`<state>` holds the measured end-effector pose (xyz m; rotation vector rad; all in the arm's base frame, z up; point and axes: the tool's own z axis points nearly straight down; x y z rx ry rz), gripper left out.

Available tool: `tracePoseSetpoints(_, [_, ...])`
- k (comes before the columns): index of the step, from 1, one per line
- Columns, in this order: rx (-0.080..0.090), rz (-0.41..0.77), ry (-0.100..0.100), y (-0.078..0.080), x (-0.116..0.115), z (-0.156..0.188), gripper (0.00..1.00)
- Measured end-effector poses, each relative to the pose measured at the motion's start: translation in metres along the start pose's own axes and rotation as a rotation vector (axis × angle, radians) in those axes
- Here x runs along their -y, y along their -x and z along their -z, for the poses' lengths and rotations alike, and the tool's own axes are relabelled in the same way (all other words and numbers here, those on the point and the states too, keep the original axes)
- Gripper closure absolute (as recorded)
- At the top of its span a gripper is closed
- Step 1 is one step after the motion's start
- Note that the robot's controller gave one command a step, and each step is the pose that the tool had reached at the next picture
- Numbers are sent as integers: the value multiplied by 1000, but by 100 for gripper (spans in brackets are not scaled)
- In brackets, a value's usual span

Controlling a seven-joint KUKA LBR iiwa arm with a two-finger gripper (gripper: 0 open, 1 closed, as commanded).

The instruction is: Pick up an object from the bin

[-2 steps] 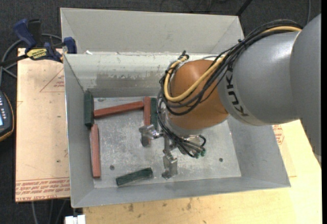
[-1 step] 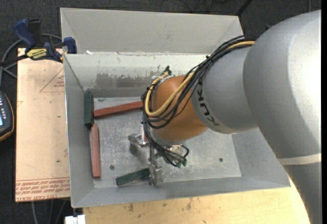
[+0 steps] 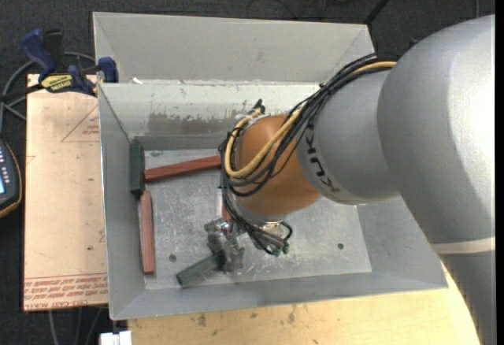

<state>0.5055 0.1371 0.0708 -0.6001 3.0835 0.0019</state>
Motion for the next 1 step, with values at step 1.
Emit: tracePoseSetpoints(1, [12, 78, -3, 31, 15, 151, 100])
